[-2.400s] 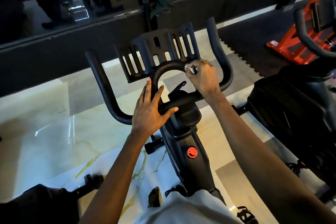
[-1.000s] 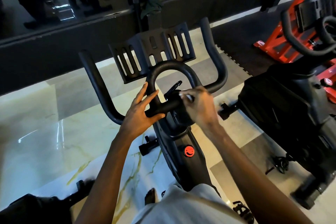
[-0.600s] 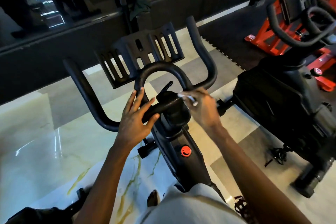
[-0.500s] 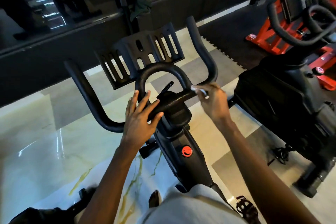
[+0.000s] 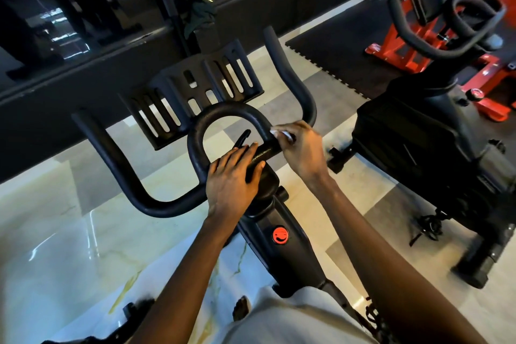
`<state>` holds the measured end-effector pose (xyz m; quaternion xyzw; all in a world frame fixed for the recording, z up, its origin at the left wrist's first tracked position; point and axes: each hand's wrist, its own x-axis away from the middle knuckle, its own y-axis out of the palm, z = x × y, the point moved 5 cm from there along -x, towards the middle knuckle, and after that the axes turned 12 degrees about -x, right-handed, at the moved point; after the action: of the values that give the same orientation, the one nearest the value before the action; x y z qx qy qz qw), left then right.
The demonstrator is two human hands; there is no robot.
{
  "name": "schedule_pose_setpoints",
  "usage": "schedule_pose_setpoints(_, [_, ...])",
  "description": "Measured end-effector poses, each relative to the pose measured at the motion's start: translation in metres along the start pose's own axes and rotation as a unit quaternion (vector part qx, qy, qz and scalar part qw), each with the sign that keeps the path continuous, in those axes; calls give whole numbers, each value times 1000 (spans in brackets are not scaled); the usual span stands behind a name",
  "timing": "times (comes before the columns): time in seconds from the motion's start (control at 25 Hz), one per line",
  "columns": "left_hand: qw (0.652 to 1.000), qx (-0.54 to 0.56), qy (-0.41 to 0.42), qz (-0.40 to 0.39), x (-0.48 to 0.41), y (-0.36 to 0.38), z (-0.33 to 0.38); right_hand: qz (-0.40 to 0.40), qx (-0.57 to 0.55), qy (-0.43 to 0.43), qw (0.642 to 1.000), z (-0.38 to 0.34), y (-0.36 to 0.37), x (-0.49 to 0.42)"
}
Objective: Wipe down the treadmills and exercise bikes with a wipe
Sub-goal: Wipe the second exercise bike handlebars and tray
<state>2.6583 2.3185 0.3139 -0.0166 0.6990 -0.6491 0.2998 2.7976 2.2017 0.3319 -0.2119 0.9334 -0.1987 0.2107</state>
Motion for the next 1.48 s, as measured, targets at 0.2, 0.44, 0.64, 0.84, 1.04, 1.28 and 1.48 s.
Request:
schedule_pose_setpoints(0.2, [1000,15,-17,5,1,-1,5,-34,5,-23,999,-8,7,-21])
schedule_pose_setpoints(0.44, [992,-37,71,-100,-30,3,35,-51,46,-81,994,16,-36,-7])
schedule_pose_setpoints(0.64, [982,-69,117,-129,-49,6,45,-3,48,-14,999,49,-51,-42])
schedule_pose_setpoints(0.84, [978,-69,132,-144,-68,8,52,45,20,19,999,56,-46,-42])
schedule_pose_setpoints(1.04, [975,-77,130,-162,-73,8,58,62,17,9,998,57,-50,-19])
schedule_pose_setpoints(1.28, [969,-62,154,-182,-85,12,76,30,50,22,998,66,-58,-96])
schedule_pose_setpoints(1.48, [967,-55,160,-192,-86,12,81,44,1,45,998,80,-66,-87])
